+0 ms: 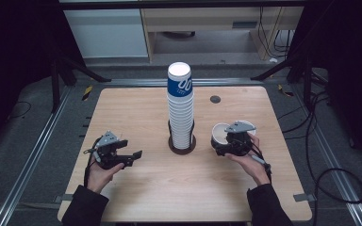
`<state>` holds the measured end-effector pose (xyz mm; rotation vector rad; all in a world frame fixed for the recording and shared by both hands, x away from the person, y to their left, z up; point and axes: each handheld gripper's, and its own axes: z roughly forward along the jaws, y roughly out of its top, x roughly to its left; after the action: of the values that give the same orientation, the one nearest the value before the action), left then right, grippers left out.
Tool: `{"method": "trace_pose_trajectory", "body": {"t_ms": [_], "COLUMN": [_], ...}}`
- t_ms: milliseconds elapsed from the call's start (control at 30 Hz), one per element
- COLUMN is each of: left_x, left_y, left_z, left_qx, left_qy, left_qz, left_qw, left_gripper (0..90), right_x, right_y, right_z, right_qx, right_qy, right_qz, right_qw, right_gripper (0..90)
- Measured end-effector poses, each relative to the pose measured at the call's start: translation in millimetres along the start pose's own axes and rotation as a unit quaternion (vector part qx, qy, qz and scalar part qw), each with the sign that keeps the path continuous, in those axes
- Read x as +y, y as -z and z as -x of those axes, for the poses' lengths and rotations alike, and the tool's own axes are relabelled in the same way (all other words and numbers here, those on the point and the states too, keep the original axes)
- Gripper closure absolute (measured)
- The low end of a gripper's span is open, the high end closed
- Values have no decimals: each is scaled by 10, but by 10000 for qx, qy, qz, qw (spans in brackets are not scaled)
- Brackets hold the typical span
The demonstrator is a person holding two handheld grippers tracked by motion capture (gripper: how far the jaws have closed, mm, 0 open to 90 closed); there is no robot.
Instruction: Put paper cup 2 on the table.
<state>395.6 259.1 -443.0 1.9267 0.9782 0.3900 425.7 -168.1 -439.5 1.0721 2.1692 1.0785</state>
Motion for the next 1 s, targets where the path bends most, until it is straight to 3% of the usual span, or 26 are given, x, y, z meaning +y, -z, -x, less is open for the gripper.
{"method": "trace_pose_trajectory", "body": {"t_ms": [133, 333, 833, 1000], "left_x": [0, -4, -14, -15], "left_y": [-3, -12, -34, -35], "left_z": [7, 8, 11, 11], "left_qx": [-21, -50, -80, -88], "left_qy": [-17, -21, -20, -25], "left_qz": [-25, -52, -125, -130], "left_qw": [10000, 10000, 9999, 9999], "left_gripper": [184, 184, 184, 183], "right_x": [30, -32, -114, -121], "right_y": [1, -120, -257, -280], "right_z": [-56, -94, -95, -98], "right_qx": [168, 227, 158, 207], "right_qy": [2, 19, 151, 143], "right_qz": [52, -232, -745, -788], "right_qw": [9998, 9995, 9970, 9966], "right_gripper": [193, 193, 181, 125]}}
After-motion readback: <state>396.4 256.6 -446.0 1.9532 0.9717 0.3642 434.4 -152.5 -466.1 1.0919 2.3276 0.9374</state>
